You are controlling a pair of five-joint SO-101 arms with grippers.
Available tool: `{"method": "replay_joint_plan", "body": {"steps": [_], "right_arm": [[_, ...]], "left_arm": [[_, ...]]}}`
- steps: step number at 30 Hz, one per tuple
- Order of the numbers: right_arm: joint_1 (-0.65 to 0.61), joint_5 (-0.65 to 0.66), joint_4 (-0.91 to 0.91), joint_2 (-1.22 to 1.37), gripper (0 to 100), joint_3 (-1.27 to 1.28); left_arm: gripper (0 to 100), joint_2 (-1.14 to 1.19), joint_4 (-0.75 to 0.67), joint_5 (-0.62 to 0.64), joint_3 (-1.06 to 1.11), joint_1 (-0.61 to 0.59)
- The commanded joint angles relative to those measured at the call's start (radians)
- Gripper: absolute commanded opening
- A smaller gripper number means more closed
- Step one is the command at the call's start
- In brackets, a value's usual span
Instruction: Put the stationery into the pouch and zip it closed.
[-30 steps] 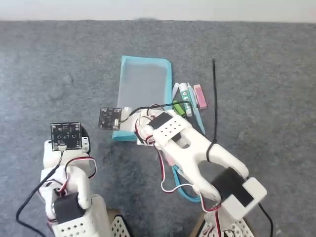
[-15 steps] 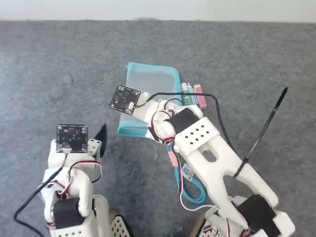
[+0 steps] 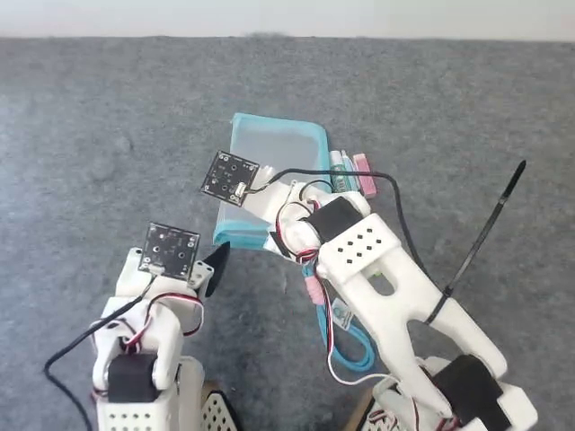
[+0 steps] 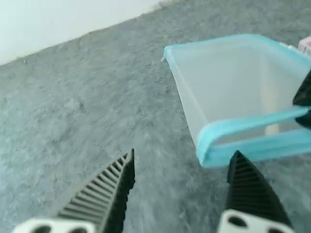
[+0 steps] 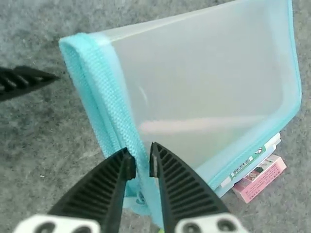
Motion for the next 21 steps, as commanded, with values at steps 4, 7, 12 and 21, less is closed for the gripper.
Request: {"method": "replay_joint_plan", "body": {"steps": [4, 7, 12, 21], "right_arm": [[-0.007, -0.02, 0.042, -0.076, 0.8, -0.014], [-0.042, -0.02, 0.073, -0.131, 0.8, -0.008], [-0.099, -0.048, 0.148, -0.217, 0.8, -0.006], [-0.213, -0.054, 0.168, -0.337, 0.8, 0.084]], "left_arm": [[29, -0.015, -0.094, -0.025, 0.033, 0.006], [29, -0.015, -0.1, -0.025, 0.035, 0.006], [29, -0.015, -0.11, -0.023, 0.042, 0.005], [29, -0.018, -0.109, -0.018, 0.035, 0.003]]}}
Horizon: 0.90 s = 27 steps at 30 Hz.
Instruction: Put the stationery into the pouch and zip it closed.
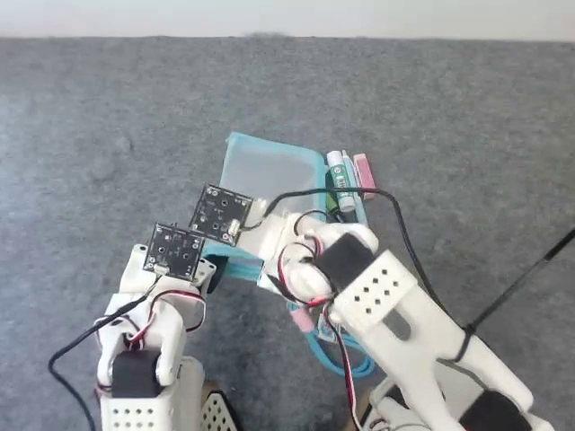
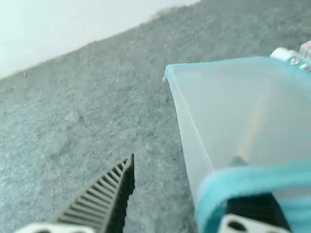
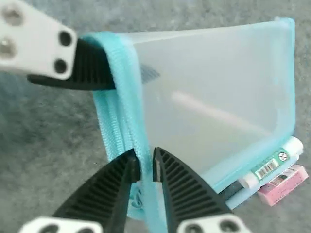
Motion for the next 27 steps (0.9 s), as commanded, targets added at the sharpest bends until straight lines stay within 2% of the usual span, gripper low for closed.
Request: {"method": "replay_joint_plan", "body": {"steps": [1, 7, 15, 20, 27], "right_arm": [[-0.053, -0.006, 0.019, -0.09, 0.8, 0.011], [-0.056, 0.0, 0.019, -0.139, 0.8, 0.032], [-0.056, -0.006, 0.019, -0.131, 0.8, 0.032], [-0.051, -0.097, 0.019, -0.131, 1.8, 0.032], [-0.035, -0.163, 0.09, -0.14, 15.1, 0.04]], "left_arm": [[29, -0.018, -0.034, -0.006, -0.012, -0.003], [24, -0.018, -0.103, 0.021, -0.004, -0.077], [1, -0.02, -0.104, 0.021, 0.007, -0.074], [1, -0.02, -0.104, 0.043, 0.047, -0.074], [1, -0.02, -0.107, 0.253, 0.061, -0.124]]}}
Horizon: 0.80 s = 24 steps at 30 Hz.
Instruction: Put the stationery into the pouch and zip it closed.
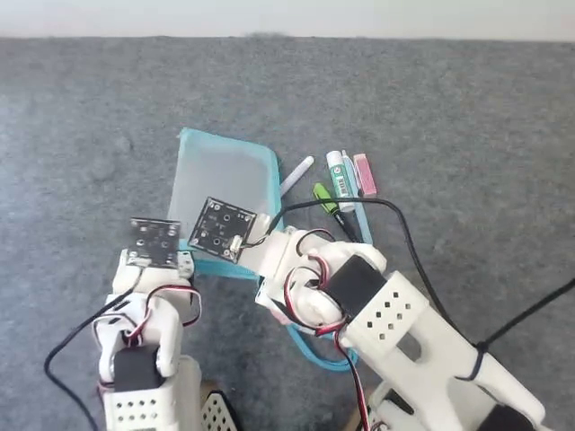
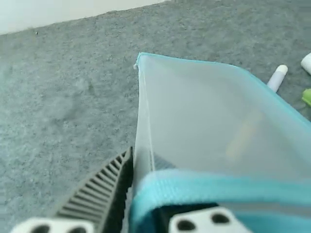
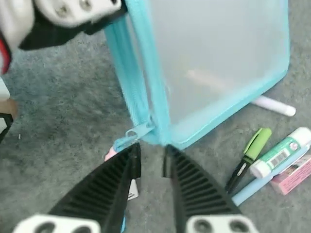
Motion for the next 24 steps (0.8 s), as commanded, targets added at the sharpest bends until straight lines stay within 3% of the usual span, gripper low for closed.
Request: {"method": "replay_joint_plan", "body": {"steps": [1, 10, 16, 24], "right_arm": [[0.039, -0.026, 0.022, -0.044, 15.0, 0.009], [0.404, -0.091, -0.068, -0.031, 14.4, 0.095], [0.481, -0.091, -0.185, -0.031, 14.4, 0.219], [0.51, -0.123, -0.202, 0.14, 14.6, 0.163]], "left_arm": [[1, -0.018, -0.049, 0.098, -0.002, -0.037], [1, -0.015, -0.183, 0.206, 0.044, -0.066], [1, -0.015, -0.239, 0.252, 0.042, -0.101], [1, -0.015, -0.249, 0.221, 0.074, -0.212]]}}
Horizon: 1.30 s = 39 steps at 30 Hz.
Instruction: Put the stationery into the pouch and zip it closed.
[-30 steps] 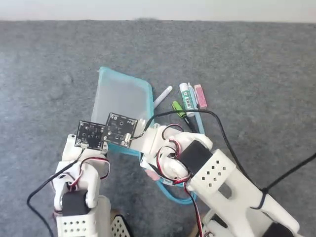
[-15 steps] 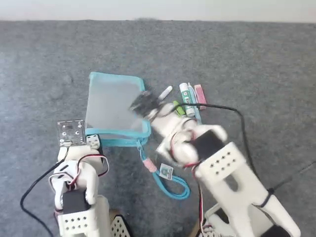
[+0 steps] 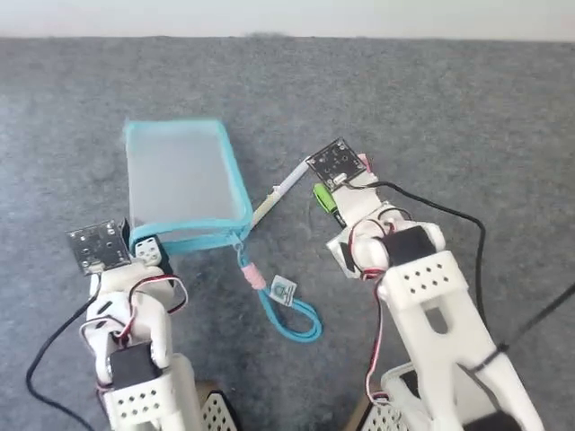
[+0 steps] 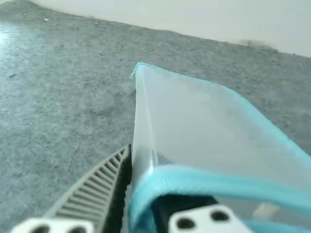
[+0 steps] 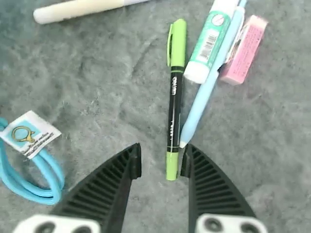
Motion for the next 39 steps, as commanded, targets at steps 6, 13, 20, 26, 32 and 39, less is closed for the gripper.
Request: {"method": "replay_joint_plan", "body": {"steps": [6, 13, 20, 26, 32, 39], "right_arm": [[0.035, 0.048, -0.107, 0.3, 14.4, -0.064], [0.133, 0.057, -0.189, 0.4, 14.4, -0.068], [0.134, 0.057, -0.225, 0.475, 14.4, -0.064], [0.128, 0.057, -0.216, 0.535, 11.7, -0.081], [0.134, 0.058, -0.214, 0.532, 0.9, -0.081], [0.124, 0.106, -0.013, 0.326, 0.7, -0.124]], "left_arm": [[1, -0.017, -0.029, -0.011, -0.016, -0.063], [1, -0.018, -0.035, -0.011, -0.001, -0.06], [1, -0.02, -0.035, -0.006, -0.001, -0.058], [1, -0.02, -0.037, -0.006, -0.002, -0.058], [1, -0.02, -0.037, -0.006, -0.004, -0.058], [1, -0.015, -0.077, -0.006, 0.028, 0.011]]}}
